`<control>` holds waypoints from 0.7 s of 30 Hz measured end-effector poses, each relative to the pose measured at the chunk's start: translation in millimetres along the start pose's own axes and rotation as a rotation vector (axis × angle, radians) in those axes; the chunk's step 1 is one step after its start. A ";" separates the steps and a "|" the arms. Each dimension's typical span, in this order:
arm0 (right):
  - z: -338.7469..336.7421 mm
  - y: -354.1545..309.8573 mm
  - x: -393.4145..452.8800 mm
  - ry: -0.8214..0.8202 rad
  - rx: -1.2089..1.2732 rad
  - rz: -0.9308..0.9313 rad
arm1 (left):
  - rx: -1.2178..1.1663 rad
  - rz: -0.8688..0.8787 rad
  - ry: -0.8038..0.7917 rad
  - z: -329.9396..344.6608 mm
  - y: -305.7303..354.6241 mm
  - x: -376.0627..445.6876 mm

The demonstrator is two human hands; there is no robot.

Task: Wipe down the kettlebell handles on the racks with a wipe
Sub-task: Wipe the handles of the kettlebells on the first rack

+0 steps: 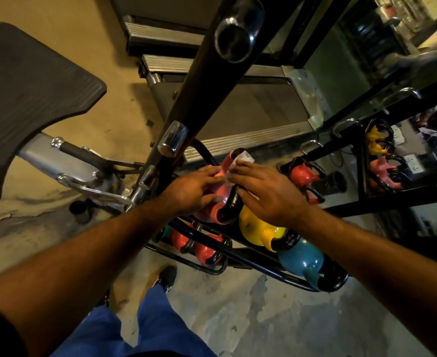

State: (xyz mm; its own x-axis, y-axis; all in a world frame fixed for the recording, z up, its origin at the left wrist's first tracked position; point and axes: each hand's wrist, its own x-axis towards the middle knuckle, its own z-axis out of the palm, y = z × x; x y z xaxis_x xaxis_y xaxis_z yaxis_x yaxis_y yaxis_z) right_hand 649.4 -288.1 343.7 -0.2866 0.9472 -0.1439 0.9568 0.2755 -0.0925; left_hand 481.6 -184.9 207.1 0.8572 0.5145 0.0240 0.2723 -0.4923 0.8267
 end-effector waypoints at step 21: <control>-0.8 -11.1 -11.6 0.116 -0.133 -0.045 | -0.004 0.024 -0.022 -3.2 0.0 1.3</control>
State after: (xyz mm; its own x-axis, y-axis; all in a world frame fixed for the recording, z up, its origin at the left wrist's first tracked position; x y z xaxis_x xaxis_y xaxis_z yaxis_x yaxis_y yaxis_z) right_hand 642.2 -302.0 347.2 -0.3295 0.9438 -0.0271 0.9432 0.3303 0.0362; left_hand 481.4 -182.0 209.0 0.8729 0.4869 0.0317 0.2496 -0.5015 0.8284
